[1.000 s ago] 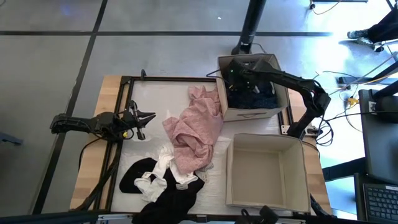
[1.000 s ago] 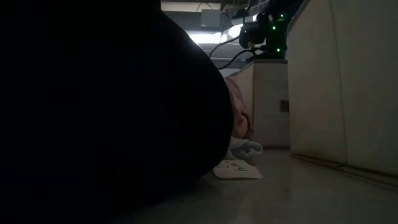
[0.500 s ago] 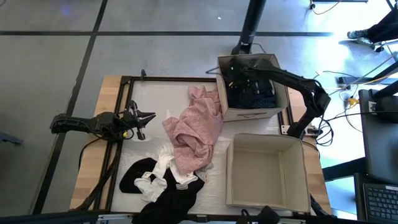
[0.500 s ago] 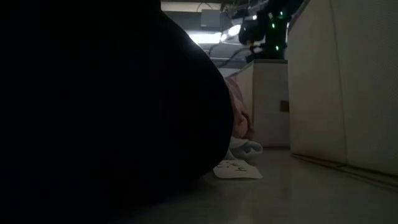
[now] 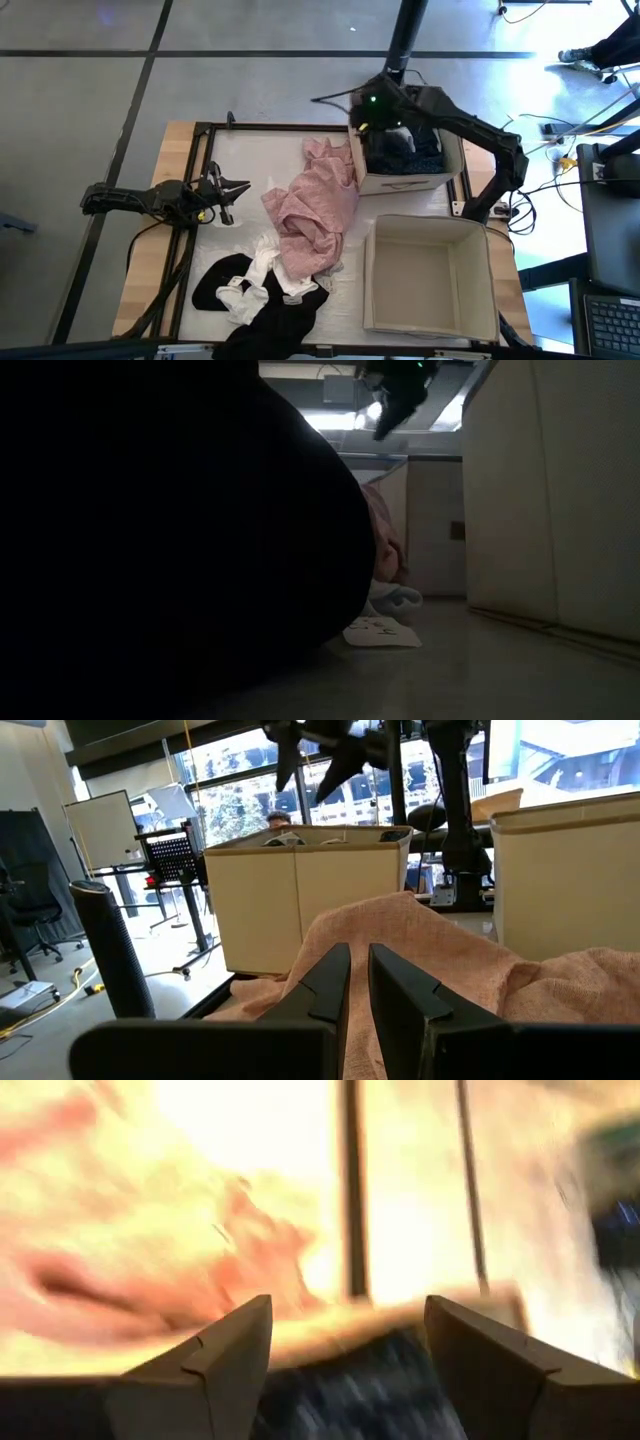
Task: Sort clothes
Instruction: Put the pink shirt into the top laundry organizer
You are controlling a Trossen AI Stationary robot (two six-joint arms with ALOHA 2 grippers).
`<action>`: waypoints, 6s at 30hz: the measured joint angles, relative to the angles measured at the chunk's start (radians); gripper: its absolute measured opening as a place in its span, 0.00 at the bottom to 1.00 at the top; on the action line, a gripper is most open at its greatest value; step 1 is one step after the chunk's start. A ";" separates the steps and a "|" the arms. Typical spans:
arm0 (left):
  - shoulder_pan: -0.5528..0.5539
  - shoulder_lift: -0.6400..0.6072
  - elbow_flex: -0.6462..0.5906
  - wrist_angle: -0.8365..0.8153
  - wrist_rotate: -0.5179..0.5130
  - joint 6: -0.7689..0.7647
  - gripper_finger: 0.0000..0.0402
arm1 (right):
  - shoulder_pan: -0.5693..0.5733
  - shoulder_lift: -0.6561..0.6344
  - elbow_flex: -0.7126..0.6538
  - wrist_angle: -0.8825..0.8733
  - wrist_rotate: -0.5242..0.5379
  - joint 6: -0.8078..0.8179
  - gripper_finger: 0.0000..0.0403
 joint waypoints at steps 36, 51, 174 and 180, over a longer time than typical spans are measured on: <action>0.000 0.000 0.000 -0.005 0.000 -0.009 0.08 | 0.297 0.607 -0.002 0.154 0.133 -0.081 0.66; 0.000 0.000 0.000 -0.030 0.000 -0.015 0.08 | 0.293 0.668 0.002 0.214 0.170 -0.160 0.13; 0.000 0.000 0.000 0.022 -0.012 0.008 0.08 | -0.471 -0.377 -0.668 0.423 -0.063 -0.496 0.02; 0.000 0.000 0.000 0.017 -0.012 0.010 0.08 | -0.474 -0.377 -0.760 0.357 -0.062 -0.494 0.02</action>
